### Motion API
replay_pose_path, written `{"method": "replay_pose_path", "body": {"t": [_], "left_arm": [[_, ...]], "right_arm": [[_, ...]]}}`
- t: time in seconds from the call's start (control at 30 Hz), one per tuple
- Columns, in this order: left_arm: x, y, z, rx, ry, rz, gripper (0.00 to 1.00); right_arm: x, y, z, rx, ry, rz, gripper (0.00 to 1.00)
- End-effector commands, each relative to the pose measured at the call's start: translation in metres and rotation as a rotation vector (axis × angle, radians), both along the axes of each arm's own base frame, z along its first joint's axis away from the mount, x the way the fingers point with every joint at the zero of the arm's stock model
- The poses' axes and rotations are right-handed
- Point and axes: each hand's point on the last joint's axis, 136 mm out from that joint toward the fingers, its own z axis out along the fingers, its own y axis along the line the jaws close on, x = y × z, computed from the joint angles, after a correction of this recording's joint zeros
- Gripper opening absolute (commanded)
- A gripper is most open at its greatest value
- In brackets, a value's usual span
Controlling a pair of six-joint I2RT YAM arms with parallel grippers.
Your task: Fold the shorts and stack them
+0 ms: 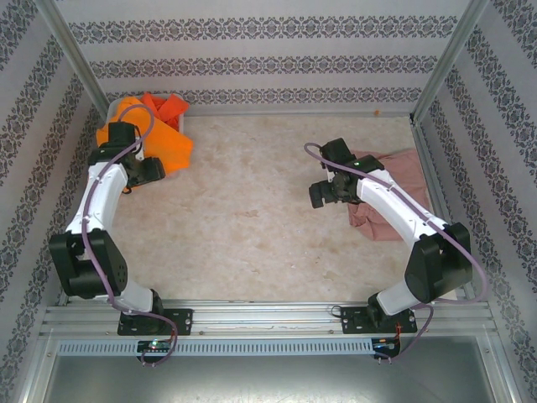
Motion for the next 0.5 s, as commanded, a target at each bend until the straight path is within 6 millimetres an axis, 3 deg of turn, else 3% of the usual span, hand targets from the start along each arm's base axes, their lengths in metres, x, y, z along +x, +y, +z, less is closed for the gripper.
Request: {"method": "replay_pose_path", "body": {"t": [0.0, 0.2, 0.27, 0.47], "left_arm": [[0.03, 0.002, 0.001, -0.005, -0.08, 0.016, 0.56], [0.048, 0.009, -0.008, 0.01, -0.101, 0.035, 0.52], [0.054, 0.009, -0.012, 0.004, -0.106, 0.032, 0.46], [0.06, 0.006, -0.015, -0.019, -0.093, 0.028, 0.08]], "right_arm": [[-0.006, 0.004, -0.002, 0.024, 0.008, -0.007, 0.98], [-0.011, 0.002, -0.007, 0.02, 0.016, -0.01, 0.98], [-0.013, 0.002, -0.01, 0.018, 0.023, -0.01, 0.98], [-0.013, 0.002, -0.013, 0.017, 0.031, -0.009, 0.98]]}}
